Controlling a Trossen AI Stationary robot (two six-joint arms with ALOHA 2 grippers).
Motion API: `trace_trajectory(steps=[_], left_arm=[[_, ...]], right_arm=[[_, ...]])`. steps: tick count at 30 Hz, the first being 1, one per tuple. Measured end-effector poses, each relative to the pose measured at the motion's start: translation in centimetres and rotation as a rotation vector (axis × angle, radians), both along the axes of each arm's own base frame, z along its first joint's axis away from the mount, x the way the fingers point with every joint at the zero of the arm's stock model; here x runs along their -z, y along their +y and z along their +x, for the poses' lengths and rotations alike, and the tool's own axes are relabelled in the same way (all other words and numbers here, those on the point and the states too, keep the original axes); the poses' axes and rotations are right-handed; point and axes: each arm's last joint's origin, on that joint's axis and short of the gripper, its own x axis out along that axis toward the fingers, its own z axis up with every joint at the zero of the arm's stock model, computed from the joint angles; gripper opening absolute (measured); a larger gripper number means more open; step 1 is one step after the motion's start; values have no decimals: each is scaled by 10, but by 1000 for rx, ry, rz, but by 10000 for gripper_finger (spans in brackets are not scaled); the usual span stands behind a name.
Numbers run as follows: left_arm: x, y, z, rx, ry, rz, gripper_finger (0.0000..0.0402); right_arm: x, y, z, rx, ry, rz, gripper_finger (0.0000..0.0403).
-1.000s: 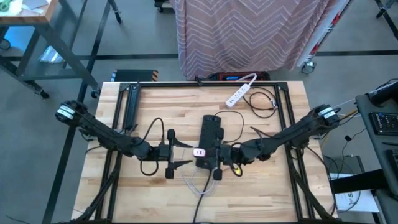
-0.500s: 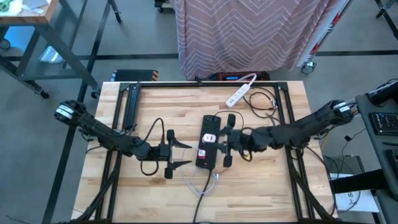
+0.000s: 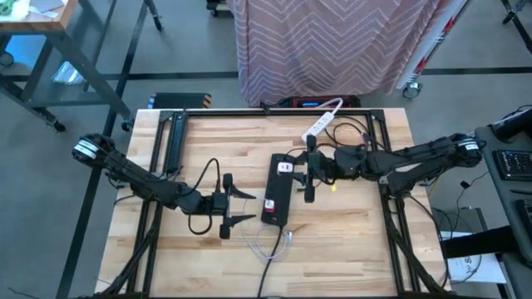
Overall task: Insert USB
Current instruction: Insert the pink charger adapter into the white outlet extension
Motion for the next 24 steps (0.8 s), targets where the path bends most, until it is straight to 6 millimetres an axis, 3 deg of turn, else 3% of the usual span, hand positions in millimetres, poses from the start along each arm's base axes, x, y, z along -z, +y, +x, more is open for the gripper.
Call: trace_trajectory(steps=[11,24], left_arm=[[0,0,0,1,-2,-15,231],[0,0,0,2,1,-52,231]], right_arm=[[3,-5,-8,-150,8,-77,99],[15,-69,-15,-299,91,27,99]])
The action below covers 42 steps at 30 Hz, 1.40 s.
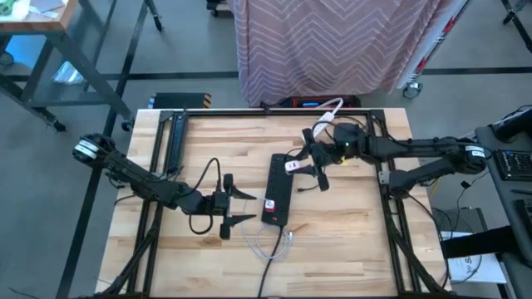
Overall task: Insert USB
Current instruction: Insert the pink charger adapter into the white outlet extension
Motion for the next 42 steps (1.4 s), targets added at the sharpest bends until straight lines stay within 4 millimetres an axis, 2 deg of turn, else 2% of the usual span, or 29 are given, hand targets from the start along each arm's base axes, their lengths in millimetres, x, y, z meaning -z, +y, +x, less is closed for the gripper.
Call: trace_trajectory(steps=[14,19,25,34,42], left_arm=[[0,0,0,-2,3,5,231],[0,2,1,-11,3,4,231],[0,9,5,-42,-13,-6,231],[9,11,23,-79,-135,63,257],[14,18,46,-98,-148,52,264]], right_arm=[[34,-53,-27,-30,76,116,99],[49,-59,-35,-2,117,160,99],[55,-36,-26,-73,96,153,99],[30,18,-7,-87,-150,104,99],[24,55,1,-106,-259,96,99]])
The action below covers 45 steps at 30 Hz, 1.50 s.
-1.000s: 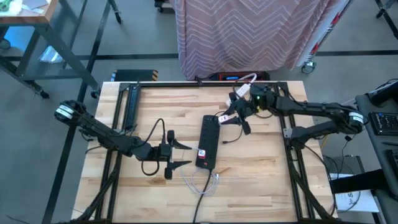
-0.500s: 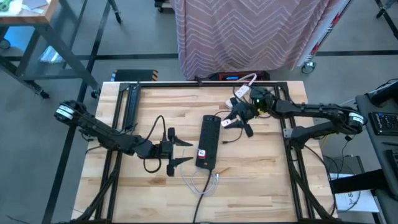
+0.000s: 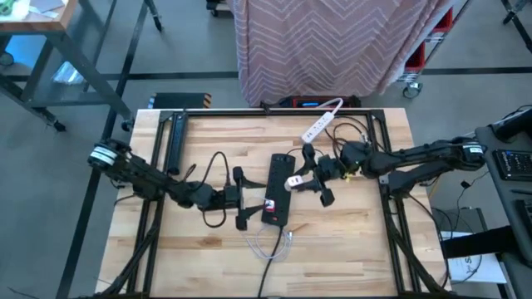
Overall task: Insert USB
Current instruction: Insert the pink charger adapter into the white outlet extension
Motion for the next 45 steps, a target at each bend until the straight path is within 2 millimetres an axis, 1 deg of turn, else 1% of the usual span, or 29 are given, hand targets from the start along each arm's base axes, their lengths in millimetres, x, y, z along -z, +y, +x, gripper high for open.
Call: trace_trajectory(steps=[2,6,8,14,18,25,28,33,34,39,42,45], left_arm=[[-4,-1,9,-6,-12,1,264],[-10,-3,24,-19,-21,26,270],[-11,-3,31,-26,-16,32,272],[-15,-5,43,-33,24,48,261],[-15,-6,44,-28,28,52,245],[-15,-4,43,-33,22,-8,209],[-15,-2,44,-42,20,-37,180],[-12,1,44,-95,47,-41,110],[-12,2,44,-103,51,-41,101],[-11,2,44,-111,59,-30,101],[-10,2,45,-116,72,-22,101],[-9,4,44,-169,108,12,101]], right_arm=[[0,6,3,0,-26,3,99],[9,13,11,17,-8,21,99],[9,17,14,7,-20,22,99],[9,24,24,13,-14,6,99],[10,23,27,50,-5,0,99],[12,23,27,55,12,-21,99],[15,23,27,82,45,-32,99],[17,21,27,111,64,-33,99],[17,21,27,115,68,-30,99],[20,21,27,118,98,-27,102],[22,21,28,132,123,-22,121],[23,20,28,151,142,-6,143]])
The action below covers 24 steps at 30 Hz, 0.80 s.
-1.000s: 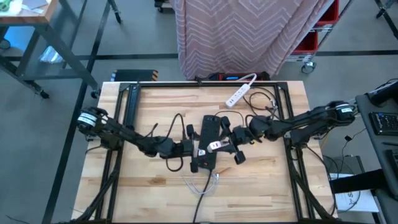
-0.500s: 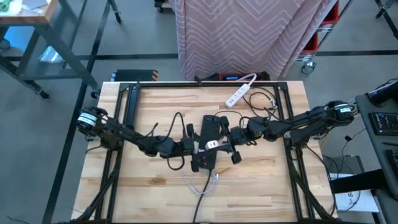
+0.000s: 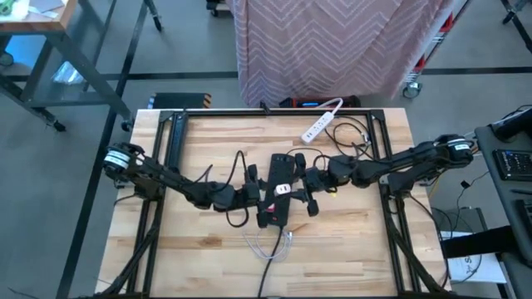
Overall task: Insert USB
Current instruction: Insert the pink charger adapter into the white outlet extension
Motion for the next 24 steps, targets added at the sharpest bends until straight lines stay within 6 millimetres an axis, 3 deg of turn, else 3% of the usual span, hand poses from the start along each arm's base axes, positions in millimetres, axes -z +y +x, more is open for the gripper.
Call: trace_trajectory(steps=[10,13,18,24], left_arm=[[-8,4,-14,-181,139,111,101],[-7,7,-18,-278,198,167,101],[-7,11,-19,-387,260,274,101],[-4,14,-19,-464,343,404,101]], right_arm=[[-17,-4,7,174,168,52,212],[-28,-5,10,220,228,102,244],[-47,-9,15,445,283,191,311],[-52,-11,37,555,270,231,367]])
